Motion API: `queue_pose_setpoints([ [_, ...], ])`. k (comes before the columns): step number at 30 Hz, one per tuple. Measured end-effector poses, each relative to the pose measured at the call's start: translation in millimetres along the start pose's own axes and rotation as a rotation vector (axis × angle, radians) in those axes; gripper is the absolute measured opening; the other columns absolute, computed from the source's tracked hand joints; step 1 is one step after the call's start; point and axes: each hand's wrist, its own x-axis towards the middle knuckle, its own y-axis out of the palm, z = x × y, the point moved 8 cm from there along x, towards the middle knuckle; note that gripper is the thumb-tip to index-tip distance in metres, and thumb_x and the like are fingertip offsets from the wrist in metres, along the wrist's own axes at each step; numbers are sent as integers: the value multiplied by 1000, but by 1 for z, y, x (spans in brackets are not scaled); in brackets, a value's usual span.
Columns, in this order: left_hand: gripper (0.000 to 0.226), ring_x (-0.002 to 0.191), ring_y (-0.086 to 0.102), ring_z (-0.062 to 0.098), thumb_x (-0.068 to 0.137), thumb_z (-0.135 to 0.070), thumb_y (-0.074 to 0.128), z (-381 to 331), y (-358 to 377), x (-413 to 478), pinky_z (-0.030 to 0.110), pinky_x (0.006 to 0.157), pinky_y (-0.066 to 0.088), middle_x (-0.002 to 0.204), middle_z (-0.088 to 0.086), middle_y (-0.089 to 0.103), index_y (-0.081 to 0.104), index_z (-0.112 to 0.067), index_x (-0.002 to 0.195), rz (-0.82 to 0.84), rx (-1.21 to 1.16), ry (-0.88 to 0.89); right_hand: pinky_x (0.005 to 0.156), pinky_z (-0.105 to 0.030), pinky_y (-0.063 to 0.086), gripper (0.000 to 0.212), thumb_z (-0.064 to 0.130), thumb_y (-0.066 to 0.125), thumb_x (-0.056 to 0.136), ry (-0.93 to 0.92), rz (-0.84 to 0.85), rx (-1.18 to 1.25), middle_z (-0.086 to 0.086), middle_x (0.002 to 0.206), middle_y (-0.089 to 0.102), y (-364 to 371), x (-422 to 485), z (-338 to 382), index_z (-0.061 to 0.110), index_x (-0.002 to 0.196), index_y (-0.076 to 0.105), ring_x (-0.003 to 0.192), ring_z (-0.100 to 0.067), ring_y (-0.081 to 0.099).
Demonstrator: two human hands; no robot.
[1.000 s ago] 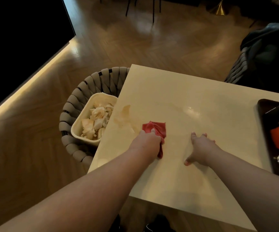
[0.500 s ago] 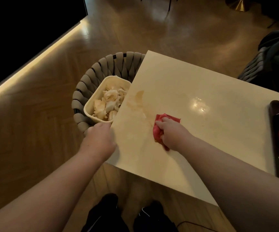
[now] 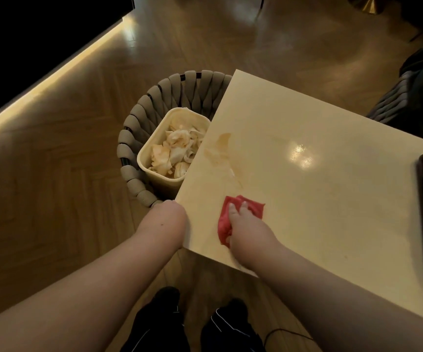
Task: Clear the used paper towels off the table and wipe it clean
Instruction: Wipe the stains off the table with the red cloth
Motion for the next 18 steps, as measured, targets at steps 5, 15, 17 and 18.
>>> queue_pose_setpoints([
  [5,54,93,62,20,85,-28,82,-6,-7,-6,30,85,54,83,2,47,59,-10,130,23,101,41,116,-55,35,107,19,73,91,-82,76,-79,-9,169,-13,10,12,60,27,162,-7,154,-38,12],
  [15,38,69,57,13,84,-28,81,-9,-7,13,25,60,44,80,-5,52,67,-17,118,-61,123,125,117,-55,33,97,12,68,93,-136,7,-66,-14,169,-6,-30,47,103,18,163,2,154,-37,11],
  [17,52,61,46,11,78,-32,85,-6,-2,19,27,61,43,80,-4,48,63,-21,124,-29,126,98,116,-55,34,99,11,69,92,-125,-2,-59,-14,169,-9,-39,57,103,18,163,1,154,-37,11],
  [18,55,63,48,12,78,-32,85,-5,1,20,28,64,44,81,-4,48,61,-21,127,-6,128,84,115,-55,33,101,10,70,91,-112,-4,-50,-14,169,-10,-44,61,101,18,163,0,154,-37,10],
])
